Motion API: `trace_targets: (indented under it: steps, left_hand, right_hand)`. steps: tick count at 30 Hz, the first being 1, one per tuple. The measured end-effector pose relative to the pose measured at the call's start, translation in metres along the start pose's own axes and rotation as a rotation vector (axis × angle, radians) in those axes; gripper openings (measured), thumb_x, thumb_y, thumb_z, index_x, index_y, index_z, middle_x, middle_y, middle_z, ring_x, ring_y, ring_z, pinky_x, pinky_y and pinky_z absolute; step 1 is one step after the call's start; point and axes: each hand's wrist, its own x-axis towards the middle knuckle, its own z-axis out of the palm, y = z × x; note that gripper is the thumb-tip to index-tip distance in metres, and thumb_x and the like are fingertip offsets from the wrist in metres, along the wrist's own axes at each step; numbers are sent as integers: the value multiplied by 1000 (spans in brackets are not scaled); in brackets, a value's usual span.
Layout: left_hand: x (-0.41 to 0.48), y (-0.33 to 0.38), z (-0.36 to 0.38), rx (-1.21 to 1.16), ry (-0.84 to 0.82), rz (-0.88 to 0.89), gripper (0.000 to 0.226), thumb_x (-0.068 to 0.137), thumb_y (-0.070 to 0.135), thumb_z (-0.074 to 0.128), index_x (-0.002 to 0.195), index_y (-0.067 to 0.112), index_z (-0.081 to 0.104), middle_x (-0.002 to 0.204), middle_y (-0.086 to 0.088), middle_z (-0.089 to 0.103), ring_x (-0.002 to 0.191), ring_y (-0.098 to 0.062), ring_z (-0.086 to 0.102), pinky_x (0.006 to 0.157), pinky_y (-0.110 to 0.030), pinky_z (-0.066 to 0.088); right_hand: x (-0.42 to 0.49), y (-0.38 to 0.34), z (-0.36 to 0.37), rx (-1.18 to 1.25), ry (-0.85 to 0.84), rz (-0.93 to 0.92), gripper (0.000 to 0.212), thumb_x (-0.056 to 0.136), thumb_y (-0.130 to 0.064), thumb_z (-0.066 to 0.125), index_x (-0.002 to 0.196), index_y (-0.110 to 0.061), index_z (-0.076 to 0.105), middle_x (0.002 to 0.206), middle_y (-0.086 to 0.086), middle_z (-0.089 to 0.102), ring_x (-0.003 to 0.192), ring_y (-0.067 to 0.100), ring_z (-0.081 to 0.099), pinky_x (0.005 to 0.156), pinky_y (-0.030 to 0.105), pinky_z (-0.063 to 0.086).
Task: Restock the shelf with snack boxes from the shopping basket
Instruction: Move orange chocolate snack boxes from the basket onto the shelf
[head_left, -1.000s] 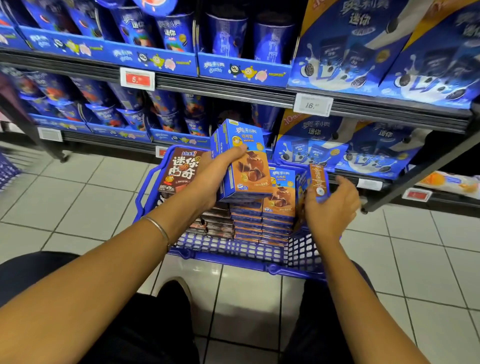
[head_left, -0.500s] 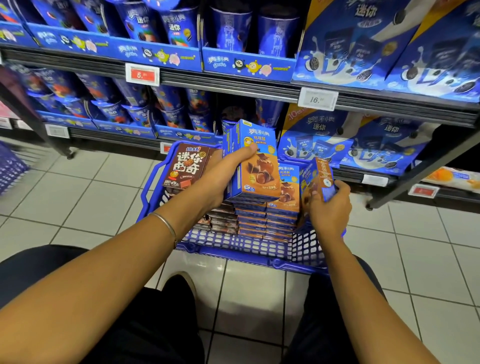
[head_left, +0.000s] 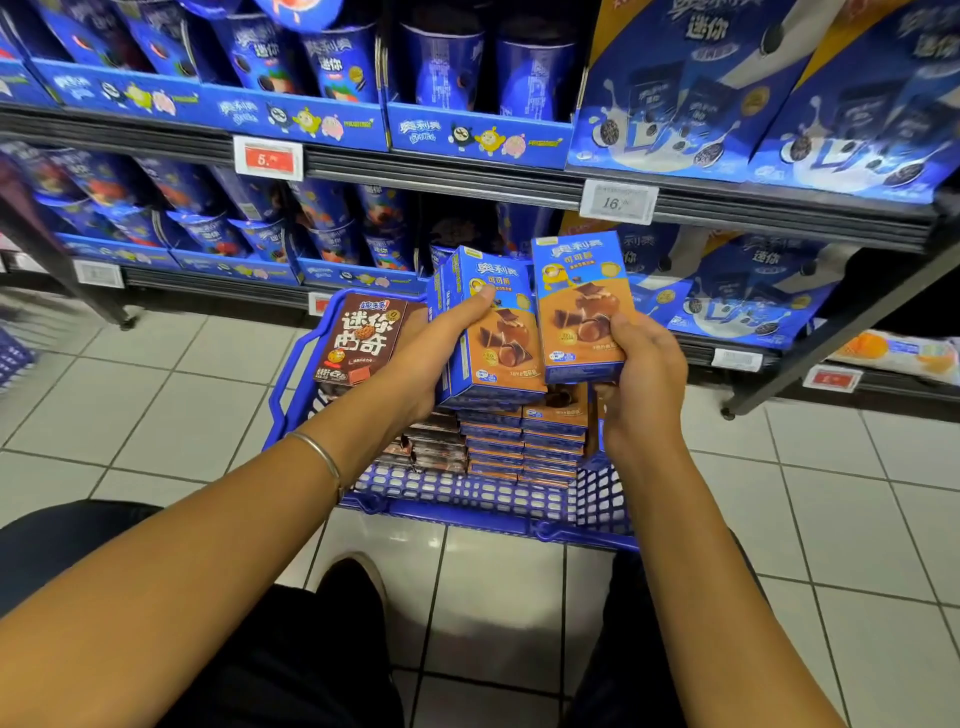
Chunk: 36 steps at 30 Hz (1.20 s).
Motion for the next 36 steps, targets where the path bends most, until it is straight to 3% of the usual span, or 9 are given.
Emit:
trace_targets:
  steps: [3,7,10,14,19,25,30,34,36]
  left_hand:
    - [0,0,1,-20,-18,3,63,87,50,81,137,13,66,113,-10,81,100,-31,79,75,-41,65]
    - [-2,-1,1,-24,-32,37,64,85,58,79,134,19,70,114,-8,80,102,-29,79,81,-44,66]
    - [-3,0,2,15,-25,81,81,73,70,79,136,20,68,116,-7,80,104,-29,79,92,-47,63]
    - [-5,0,6,87,52,75,97,61,87,69,129,17,68,104,-4,83,92,-24,81,82,-43,66]
    - [-8,0,6,131,69,137,101,62,85,57,126,8,71,105,-9,82,94,-26,81,90,-48,65]
    - [-10,14,3,182,45,98,106,62,91,59,128,10,71,104,-7,82,93,-26,81,86,-45,66]
    - [-19,34,8,201,-51,-14,108,53,102,49,123,25,77,111,-5,81,102,-26,79,97,-53,60]
    - [-24,41,8,123,-166,-46,103,78,78,73,158,18,45,124,-7,77,112,-29,76,102,-55,57]
    - [-25,40,5,87,-164,-40,90,81,56,82,154,16,48,123,-10,78,114,-32,75,100,-57,59]
  right_hand:
    - [-8,1,10,50,-79,85,33,97,-23,63,127,-10,63,111,9,76,104,30,73,91,51,58]
    - [-14,8,19,-54,-125,112,33,99,-32,59,126,-14,65,116,7,74,110,30,70,101,56,52]
    - [-17,13,23,-116,-172,121,30,100,-34,56,123,-18,65,114,5,75,111,30,69,102,54,51]
    - [-20,16,27,-170,-248,107,15,101,-39,54,109,-31,63,111,-1,75,111,27,69,103,61,49]
    - [-27,12,33,-208,-316,95,19,90,-54,53,102,-43,62,118,-3,72,117,32,65,95,69,49]
    - [-24,11,34,-181,-331,75,17,94,-50,53,104,-39,61,113,-3,74,112,31,68,94,68,51]
    - [-22,12,39,-276,-312,-9,24,101,-44,52,122,-32,54,114,1,72,110,32,68,94,64,52]
    - [-25,12,42,-305,-332,-47,29,104,-40,51,128,-24,52,119,3,70,111,25,68,98,57,52]
    - [-27,13,42,-300,-350,-35,29,104,-39,51,129,-23,52,118,4,71,109,25,70,97,57,53]
